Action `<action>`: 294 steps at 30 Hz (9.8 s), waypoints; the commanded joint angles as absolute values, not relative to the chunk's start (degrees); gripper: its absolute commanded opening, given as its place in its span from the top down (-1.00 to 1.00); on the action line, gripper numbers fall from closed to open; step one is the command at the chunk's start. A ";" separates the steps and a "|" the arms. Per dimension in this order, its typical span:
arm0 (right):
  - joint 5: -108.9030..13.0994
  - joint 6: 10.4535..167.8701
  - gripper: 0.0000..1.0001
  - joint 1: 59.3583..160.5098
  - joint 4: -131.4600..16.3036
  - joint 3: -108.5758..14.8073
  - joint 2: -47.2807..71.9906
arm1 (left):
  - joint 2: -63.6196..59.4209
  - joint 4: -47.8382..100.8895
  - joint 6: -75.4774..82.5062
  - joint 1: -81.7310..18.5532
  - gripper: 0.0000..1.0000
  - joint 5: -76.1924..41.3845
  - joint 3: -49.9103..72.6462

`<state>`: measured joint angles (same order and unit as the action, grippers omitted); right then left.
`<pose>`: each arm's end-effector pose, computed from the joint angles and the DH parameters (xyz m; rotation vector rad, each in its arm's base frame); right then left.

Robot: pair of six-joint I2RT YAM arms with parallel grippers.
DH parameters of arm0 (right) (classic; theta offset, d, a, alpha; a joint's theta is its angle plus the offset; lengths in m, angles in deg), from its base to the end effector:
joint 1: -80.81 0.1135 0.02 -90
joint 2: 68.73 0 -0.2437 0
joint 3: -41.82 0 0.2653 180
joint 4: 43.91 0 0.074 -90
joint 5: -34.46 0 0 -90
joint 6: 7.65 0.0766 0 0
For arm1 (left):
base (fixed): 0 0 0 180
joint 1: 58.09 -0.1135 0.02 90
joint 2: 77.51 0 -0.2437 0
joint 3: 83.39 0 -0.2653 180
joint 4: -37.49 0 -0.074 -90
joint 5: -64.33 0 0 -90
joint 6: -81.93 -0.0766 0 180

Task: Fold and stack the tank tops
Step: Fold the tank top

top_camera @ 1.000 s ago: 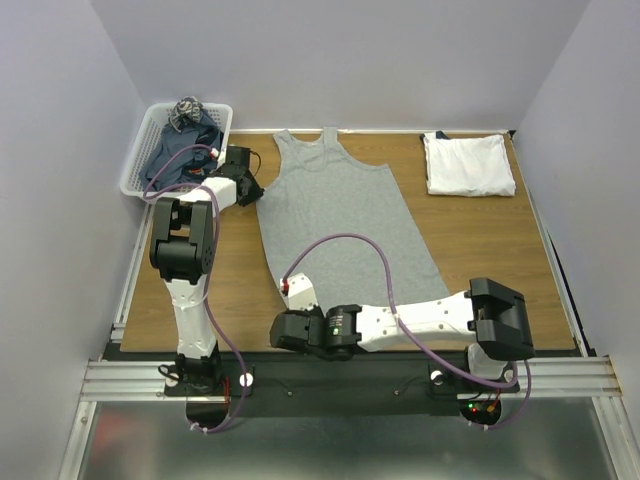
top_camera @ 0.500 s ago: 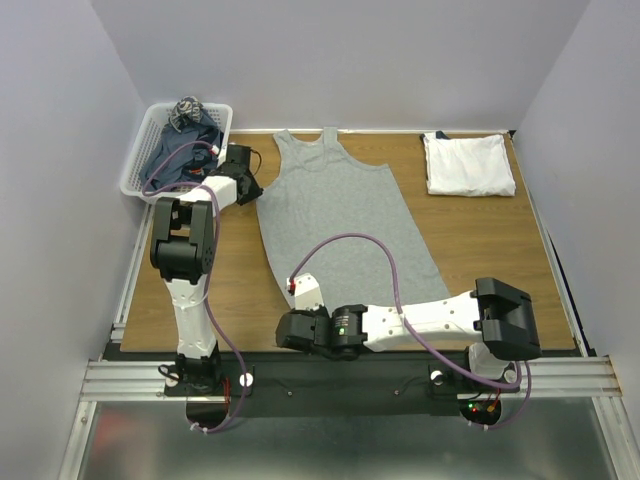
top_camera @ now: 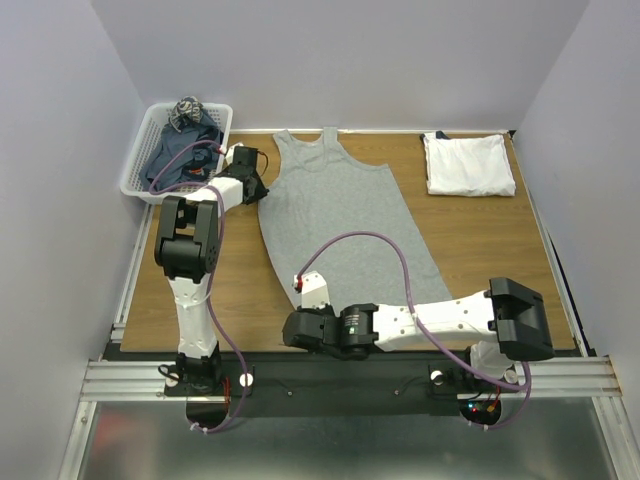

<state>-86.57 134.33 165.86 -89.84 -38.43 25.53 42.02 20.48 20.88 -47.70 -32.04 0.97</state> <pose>0.0709 0.3607 0.1714 -0.5183 2.3827 0.3603 0.4896 -0.0811 0.1198 -0.4266 2.2500 -0.2320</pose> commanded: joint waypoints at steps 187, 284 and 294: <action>-35.50 103.70 0.10 91.97 -71.13 -78.21 64.33 | 8.01 26.97 34.65 -6.42 0.23 -29.45 29.74; -47.55 110.82 0.46 89.68 -68.94 -69.42 59.33 | 16.37 27.23 41.77 20.40 1.00 -34.19 27.37; -45.52 108.45 0.41 92.06 -67.18 -69.16 59.50 | 16.89 28.99 42.47 18.38 1.00 -31.82 28.34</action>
